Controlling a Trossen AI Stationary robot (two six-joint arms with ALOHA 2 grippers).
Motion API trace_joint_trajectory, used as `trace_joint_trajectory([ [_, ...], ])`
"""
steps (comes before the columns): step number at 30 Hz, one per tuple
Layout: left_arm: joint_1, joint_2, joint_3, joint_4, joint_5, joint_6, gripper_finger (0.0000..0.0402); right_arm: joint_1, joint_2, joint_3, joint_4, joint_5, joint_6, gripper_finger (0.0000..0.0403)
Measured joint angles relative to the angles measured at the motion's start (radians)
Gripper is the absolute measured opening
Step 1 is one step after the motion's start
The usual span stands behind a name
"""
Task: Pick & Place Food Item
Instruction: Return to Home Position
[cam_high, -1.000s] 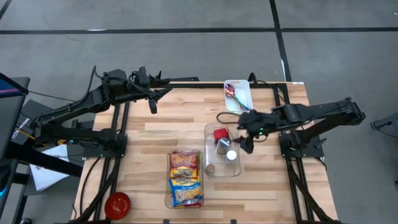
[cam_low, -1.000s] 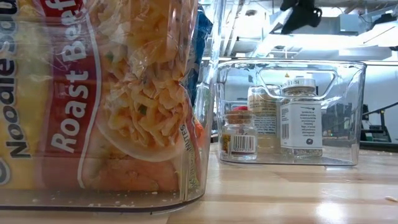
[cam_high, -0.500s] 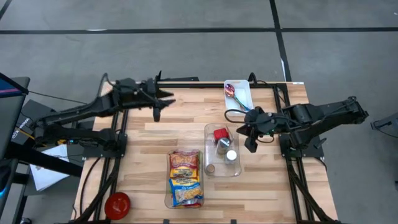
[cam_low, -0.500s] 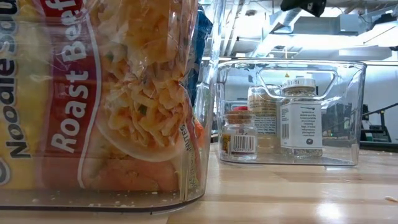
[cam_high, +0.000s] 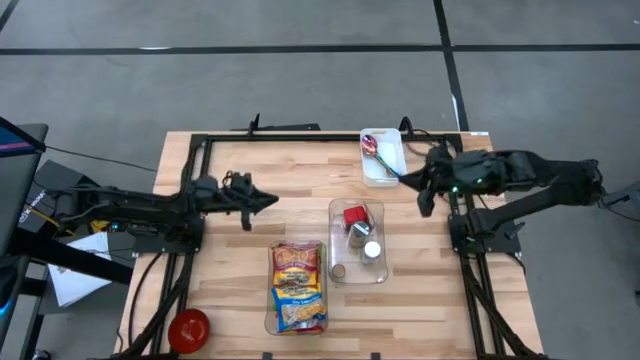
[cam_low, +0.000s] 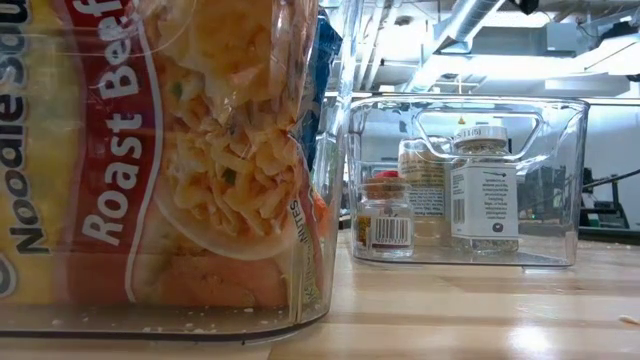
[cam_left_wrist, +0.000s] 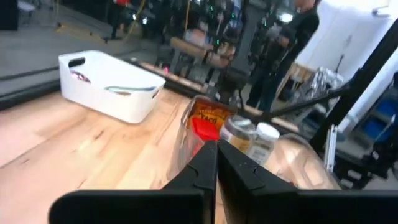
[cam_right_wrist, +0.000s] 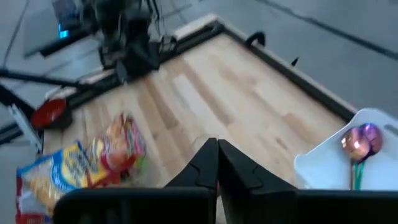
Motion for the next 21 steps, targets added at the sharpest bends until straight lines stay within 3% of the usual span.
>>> trace_joint_trajectory([
  [5, -0.073, -0.096, -0.076, 0.072, -0.059, -0.007, 0.0001, -0.064, -0.040, 0.001, 0.034, -0.008, -0.027, 0.0001],
  [10, -0.144, -0.277, -0.130, 0.055, -0.109, 0.055, 0.0000, -0.098, -0.031, 0.001, 0.048, -0.051, -0.037, 0.0001],
  [21, -0.206, -0.704, -0.134, -0.472, -0.183, 0.140, 0.0000, -0.121, 0.002, 0.000, 0.079, -0.083, -0.035, 0.0000],
])
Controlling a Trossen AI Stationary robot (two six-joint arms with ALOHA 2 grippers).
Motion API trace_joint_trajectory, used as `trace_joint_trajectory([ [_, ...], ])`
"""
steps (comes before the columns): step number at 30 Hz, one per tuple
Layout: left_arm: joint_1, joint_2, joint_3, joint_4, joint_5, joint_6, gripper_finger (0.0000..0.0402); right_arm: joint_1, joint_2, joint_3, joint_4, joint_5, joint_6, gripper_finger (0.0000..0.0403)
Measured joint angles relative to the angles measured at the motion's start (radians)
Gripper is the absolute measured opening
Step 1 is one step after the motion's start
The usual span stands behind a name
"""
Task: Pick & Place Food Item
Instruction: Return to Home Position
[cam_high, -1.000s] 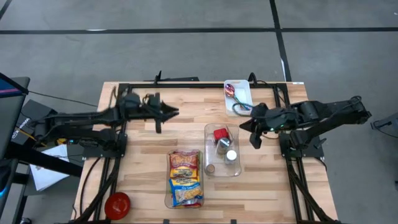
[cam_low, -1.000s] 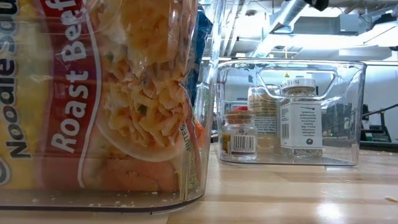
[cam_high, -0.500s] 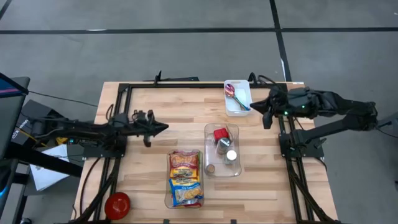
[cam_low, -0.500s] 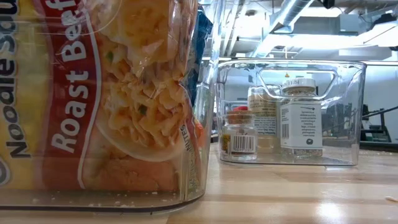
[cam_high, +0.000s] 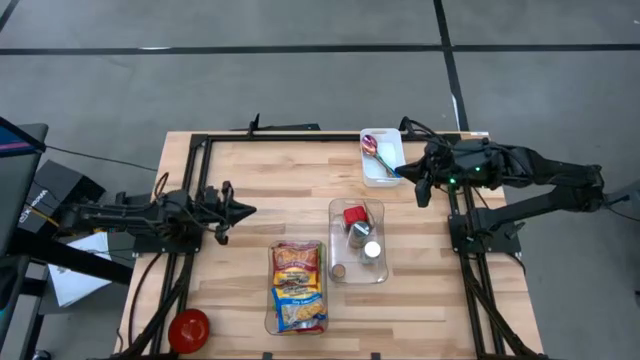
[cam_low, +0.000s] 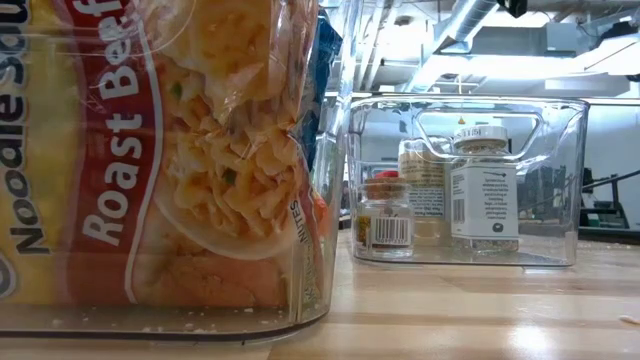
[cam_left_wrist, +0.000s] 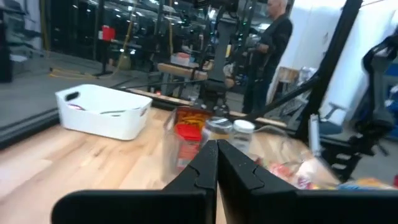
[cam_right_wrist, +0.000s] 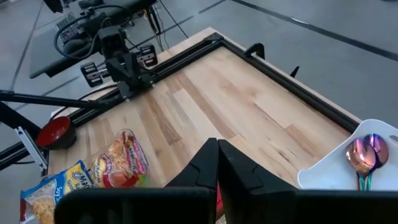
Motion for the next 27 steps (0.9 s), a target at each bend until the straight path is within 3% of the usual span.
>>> trace_joint_trajectory([
  [9, 0.001, -0.228, 0.002, -0.251, -0.002, 0.072, 0.0000, 0.001, -0.001, 0.000, 0.000, 0.000, 0.027, 0.0000],
  [17, 0.002, -0.190, 0.002, -0.264, 0.030, 0.091, 0.0000, 0.001, -0.009, 0.000, 0.004, -0.029, 0.021, 0.0000],
  [27, 0.002, -0.045, 0.000, -0.239, 0.026, 0.048, 0.0000, 0.001, -0.047, 0.001, 0.018, -0.088, -0.162, 0.0000],
])
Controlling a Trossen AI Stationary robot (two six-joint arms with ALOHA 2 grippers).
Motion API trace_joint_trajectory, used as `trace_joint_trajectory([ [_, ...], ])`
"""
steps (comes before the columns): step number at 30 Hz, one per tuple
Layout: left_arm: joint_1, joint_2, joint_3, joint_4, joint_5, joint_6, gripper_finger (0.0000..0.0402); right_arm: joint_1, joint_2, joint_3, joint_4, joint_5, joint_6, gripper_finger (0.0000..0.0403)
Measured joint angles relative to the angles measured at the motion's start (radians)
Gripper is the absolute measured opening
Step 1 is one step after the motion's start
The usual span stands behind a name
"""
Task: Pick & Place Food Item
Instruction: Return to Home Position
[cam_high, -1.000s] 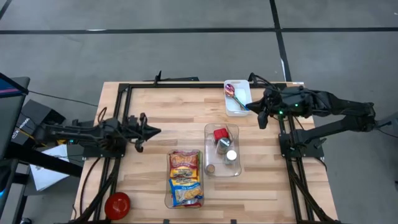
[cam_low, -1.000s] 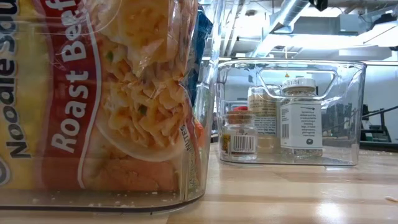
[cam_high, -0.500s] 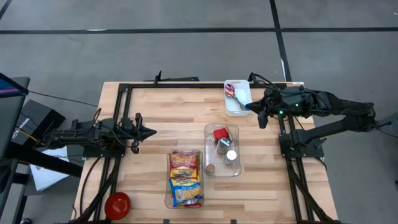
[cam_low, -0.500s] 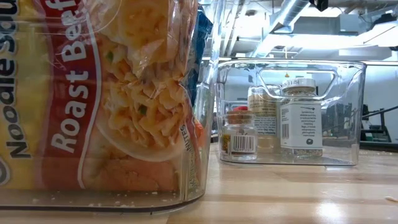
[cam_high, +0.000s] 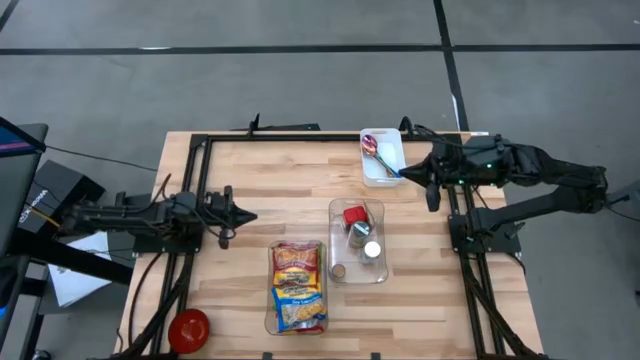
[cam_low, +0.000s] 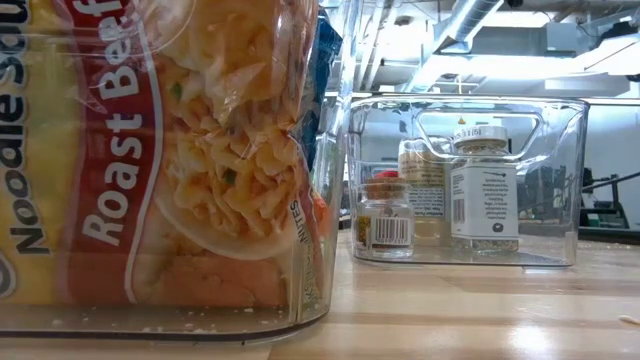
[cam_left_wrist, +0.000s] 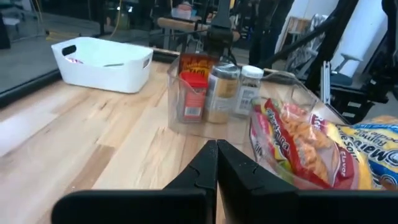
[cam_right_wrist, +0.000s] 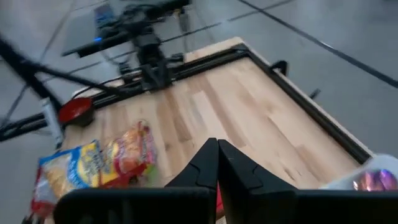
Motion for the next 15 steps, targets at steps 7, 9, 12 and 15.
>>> trace_joint_trajectory([
  [7, 0.000, 0.077, 0.000, 0.026, 0.000, -0.002, 0.0000, 0.000, -0.101, -0.032, 0.068, -0.089, -0.156, 0.0000],
  [9, 0.000, 0.094, 0.000, 0.029, 0.000, -0.002, 0.0000, -0.001, -0.165, -0.094, 0.127, -0.116, -0.176, 0.0000],
  [12, 0.000, 0.115, 0.000, 0.028, 0.000, -0.002, 0.0000, -0.001, -0.288, -0.216, 0.198, -0.145, -0.174, 0.0000],
  [15, 0.000, 0.129, 0.000, 0.029, 0.000, -0.002, 0.0000, 0.000, -0.419, -0.348, 0.277, -0.198, -0.151, 0.0000],
])
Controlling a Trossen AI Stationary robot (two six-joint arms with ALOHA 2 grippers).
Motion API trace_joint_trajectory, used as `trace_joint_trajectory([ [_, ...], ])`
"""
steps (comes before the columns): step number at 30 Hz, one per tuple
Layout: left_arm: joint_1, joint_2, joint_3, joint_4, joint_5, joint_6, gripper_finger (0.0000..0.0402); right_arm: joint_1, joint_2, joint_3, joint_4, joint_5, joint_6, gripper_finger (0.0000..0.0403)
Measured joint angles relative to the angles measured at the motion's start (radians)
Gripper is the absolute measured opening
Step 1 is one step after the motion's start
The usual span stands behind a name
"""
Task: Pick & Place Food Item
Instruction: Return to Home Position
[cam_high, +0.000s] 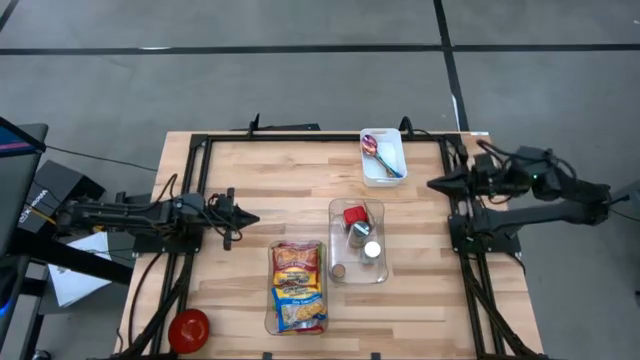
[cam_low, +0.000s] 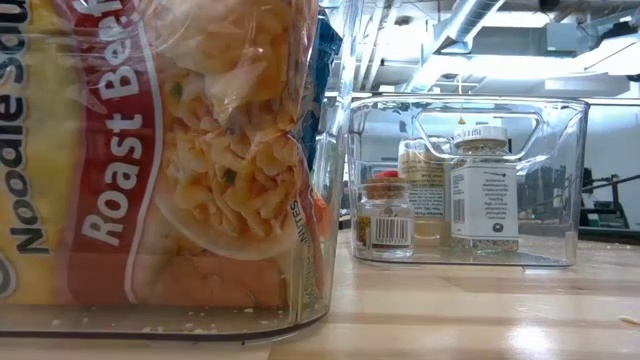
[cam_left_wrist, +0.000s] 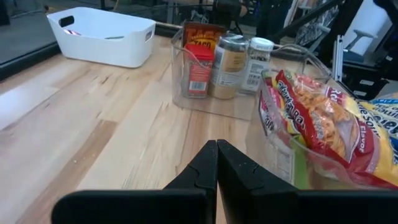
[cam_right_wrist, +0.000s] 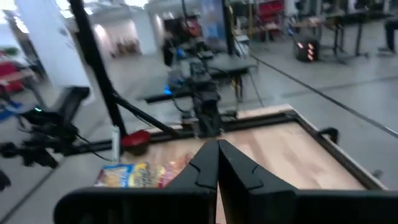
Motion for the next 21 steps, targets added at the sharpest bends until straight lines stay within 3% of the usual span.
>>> trace_joint_trajectory([
  [8, 0.000, 0.009, 0.000, 0.001, 0.001, 0.000, 0.0000, 0.003, -0.296, -0.334, 0.059, -0.107, 0.007, 0.0000],
  [13, 0.000, 0.009, 0.000, 0.003, 0.001, 0.000, 0.0000, 0.002, -0.440, -0.448, 0.069, -0.128, -0.044, 0.0000],
  [21, 0.000, 0.009, 0.000, 0.010, 0.001, 0.000, 0.0000, 0.003, -0.435, -0.473, 0.117, -0.131, -0.094, 0.0000],
])
